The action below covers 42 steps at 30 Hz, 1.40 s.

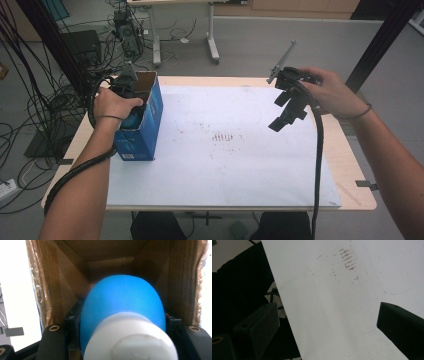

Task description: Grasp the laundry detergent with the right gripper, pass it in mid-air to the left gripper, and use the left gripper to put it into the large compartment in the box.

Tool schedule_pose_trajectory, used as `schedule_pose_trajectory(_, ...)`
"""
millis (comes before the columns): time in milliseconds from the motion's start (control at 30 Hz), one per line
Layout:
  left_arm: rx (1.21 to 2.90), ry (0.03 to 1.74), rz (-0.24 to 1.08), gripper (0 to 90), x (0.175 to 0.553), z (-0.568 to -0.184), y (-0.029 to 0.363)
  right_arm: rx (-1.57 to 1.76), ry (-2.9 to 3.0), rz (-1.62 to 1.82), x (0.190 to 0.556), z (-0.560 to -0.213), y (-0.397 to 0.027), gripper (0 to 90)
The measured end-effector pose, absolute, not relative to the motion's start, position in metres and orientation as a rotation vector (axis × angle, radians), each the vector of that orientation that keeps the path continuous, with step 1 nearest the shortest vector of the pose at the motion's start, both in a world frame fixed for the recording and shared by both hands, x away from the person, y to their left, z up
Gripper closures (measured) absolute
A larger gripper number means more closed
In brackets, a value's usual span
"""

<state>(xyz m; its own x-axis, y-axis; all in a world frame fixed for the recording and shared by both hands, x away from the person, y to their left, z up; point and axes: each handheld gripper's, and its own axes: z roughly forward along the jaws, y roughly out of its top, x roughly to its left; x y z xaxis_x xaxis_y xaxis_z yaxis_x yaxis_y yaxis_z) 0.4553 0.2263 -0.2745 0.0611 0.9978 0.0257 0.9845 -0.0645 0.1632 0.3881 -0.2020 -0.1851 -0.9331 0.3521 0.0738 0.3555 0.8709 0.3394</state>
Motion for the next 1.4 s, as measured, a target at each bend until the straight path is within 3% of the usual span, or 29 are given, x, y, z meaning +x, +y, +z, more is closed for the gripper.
schedule_pose_trajectory(1400,2.206,2.096,0.194,37.5,0.4552,-0.2742,0.2254,-0.582,-3.016,-0.55,0.3897,-0.1849,-0.2034,4.1)
